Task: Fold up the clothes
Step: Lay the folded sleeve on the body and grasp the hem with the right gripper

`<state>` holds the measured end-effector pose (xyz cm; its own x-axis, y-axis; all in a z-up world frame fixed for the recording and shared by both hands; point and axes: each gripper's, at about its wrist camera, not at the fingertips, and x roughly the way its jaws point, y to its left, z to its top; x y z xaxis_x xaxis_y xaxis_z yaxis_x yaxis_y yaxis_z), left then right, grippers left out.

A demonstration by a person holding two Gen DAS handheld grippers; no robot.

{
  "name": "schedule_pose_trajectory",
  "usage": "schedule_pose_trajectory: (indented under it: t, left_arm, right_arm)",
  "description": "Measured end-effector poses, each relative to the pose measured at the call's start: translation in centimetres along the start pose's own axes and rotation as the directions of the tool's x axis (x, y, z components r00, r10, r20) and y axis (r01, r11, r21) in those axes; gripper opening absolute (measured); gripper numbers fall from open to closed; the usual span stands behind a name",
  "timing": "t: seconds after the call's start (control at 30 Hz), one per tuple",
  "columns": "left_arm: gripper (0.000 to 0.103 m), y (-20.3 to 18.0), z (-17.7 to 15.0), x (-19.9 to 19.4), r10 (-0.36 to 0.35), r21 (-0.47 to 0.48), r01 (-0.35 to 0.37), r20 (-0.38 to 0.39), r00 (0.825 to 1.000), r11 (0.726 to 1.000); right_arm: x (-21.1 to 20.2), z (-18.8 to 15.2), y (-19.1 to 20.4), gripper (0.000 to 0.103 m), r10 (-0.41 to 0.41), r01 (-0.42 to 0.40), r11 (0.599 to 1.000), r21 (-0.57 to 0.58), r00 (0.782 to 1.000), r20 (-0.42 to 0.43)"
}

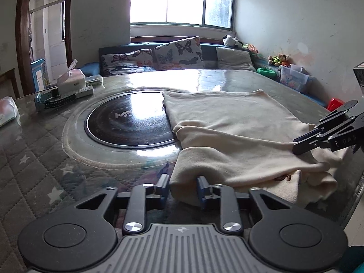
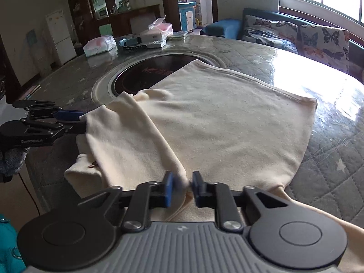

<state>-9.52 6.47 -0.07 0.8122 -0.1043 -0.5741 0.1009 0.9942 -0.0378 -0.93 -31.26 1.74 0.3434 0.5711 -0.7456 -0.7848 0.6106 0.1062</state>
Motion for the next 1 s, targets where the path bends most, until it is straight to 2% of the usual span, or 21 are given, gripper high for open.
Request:
schedule_pose_trajectory:
  t: [0.07,0.2,0.33,0.4,0.5,0.63,0.7,0.8,0.9,1.0]
  left_arm:
    - [0.007,-0.1,-0.1,-0.2,0.003,0.002,-0.003,0.011,1.0,1.0]
    - [0.005,-0.2,-0.2,-1.4,0.004,-0.005,-0.003,0.026,1.0,1.0]
    - [0.004,-1.1,-0.4,-2.5,-0.011,0.033,0.011,0.018,1.0,0.999]
    - [0.005,-1.4,-0.8,-2.4,-0.016,0.051,0.016,-0.002,1.0,0.999]
    - [0.005,-0.7,-0.6,-2.2,-0.009,0.03,0.01,-0.028,1.0,0.999]
    - [0.008,0.4,0.5,-3.0,-0.007,0.013,0.007,-0.016,1.0,1.0]
    - [0.008,1.0,1.2,-3.5,-0.004,0.006,0.004,-0.004,1.0,1.0]
    - [0.008,1.2,2.4,-3.3,0.011,-0.011,-0.011,0.017,1.0,1.0]
    - [0.008,1.1,3.6,-2.5,-0.024,-0.057,0.026,0.033,0.999,0.998]
    - [0.008,0.1,4.6,-0.9,-0.067,-0.045,0.069,0.048,0.997,0.997]
  right_arm:
    - [-0.2,0.2,0.2,0.008,-0.018,0.019,1.0,-0.022,1.0,0.009]
    - [-1.5,1.3,0.5,0.007,-0.066,0.071,0.995,-0.074,0.996,0.067]
    - [-2.6,2.5,0.2,0.007,-0.113,0.125,0.988,-0.088,0.986,0.123]
    - [-1.7,2.4,-0.2,0.007,-0.127,0.135,0.988,-0.08,0.987,0.095]
    - [-0.1,1.7,-0.6,0.01,-0.137,0.141,0.987,-0.077,0.989,0.052]
    - [-1.4,1.7,-1.0,0.014,-0.12,0.125,0.99,-0.067,0.99,0.076]
    - [-2.1,1.7,-1.0,0.02,-0.115,0.12,0.991,-0.063,0.99,0.079]
    - [-2.3,0.8,-1.4,0.022,-0.093,0.094,0.995,-0.015,0.994,0.063]
    - [-2.4,-0.2,-1.7,0.029,-0.066,0.064,0.997,0.043,0.997,0.042]
    - [-2.4,-1.1,-2.0,0.03,-0.033,0.03,0.995,0.1,0.999,0.025]
